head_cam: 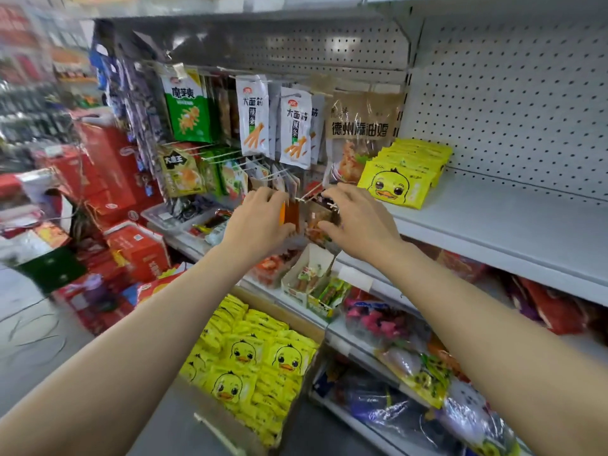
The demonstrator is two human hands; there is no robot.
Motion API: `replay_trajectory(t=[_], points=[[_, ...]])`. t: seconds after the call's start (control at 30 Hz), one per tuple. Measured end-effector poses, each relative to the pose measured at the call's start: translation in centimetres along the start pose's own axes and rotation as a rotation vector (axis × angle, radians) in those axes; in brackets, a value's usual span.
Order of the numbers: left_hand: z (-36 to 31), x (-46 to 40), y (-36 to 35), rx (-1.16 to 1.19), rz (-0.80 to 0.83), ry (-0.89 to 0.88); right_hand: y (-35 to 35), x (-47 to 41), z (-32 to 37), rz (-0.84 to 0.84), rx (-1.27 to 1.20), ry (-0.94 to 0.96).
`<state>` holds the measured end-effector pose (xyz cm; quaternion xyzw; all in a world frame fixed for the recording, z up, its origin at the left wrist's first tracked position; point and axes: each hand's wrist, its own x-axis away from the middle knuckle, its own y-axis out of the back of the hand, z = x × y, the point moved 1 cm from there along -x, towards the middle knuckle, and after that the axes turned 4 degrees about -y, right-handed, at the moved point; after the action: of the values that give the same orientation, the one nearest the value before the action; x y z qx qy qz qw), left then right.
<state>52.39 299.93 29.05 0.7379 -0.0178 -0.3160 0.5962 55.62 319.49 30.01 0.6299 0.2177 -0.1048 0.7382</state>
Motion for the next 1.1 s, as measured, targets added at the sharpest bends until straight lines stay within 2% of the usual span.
replay_trajectory(t=[0.27,0.57,0.8,0.97,1.1], points=[[6.9,2.0,-1.9,-0.027,0.043,0.045,-6.9,-3.0,4.9,0.123,-0.027,0.029],[19.8,0.8,-9.9,0.022,0.194,0.077,-18.9,-9.1,10.8,0.329,-0.044,0.002],[27.8,1.7,-20.0,0.102,0.467,0.123,-31.9,-9.5,12.7,0.585,-0.086,-0.110],[31.2,5.8,-28.3,0.186,0.722,0.168,-41.6,-5.1,13.2,0.872,-0.206,-0.290],[33.7,10.1,-34.2,0.245,0.921,0.227,-46.6,-1.0,13.4,1.048,-0.191,-0.408]])
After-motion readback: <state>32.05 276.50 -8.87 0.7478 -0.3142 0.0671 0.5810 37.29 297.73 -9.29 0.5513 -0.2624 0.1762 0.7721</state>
